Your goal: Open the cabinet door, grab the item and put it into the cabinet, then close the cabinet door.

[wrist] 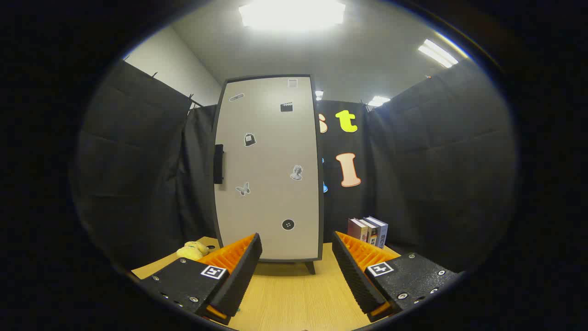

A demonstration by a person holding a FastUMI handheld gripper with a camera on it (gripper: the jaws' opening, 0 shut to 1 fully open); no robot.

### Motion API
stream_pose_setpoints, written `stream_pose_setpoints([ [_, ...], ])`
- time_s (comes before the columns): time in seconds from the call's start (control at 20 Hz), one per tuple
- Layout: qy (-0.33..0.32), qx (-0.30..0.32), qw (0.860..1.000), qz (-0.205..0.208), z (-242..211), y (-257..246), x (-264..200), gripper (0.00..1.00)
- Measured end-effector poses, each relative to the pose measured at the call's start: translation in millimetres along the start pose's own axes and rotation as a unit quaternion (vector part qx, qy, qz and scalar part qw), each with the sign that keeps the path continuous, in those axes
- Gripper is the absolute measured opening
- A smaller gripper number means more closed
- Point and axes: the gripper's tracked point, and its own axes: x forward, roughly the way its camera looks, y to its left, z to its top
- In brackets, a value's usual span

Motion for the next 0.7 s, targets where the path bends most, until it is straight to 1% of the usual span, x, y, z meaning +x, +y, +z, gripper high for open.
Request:
stream_pose_setpoints([
  [0.35,0.003,-0.002,1.000,-0.002,-2,1,-2,0.95],
  [0.7,0.001,-0.003,1.000,0.005,-3,11,-1,0.95],
])
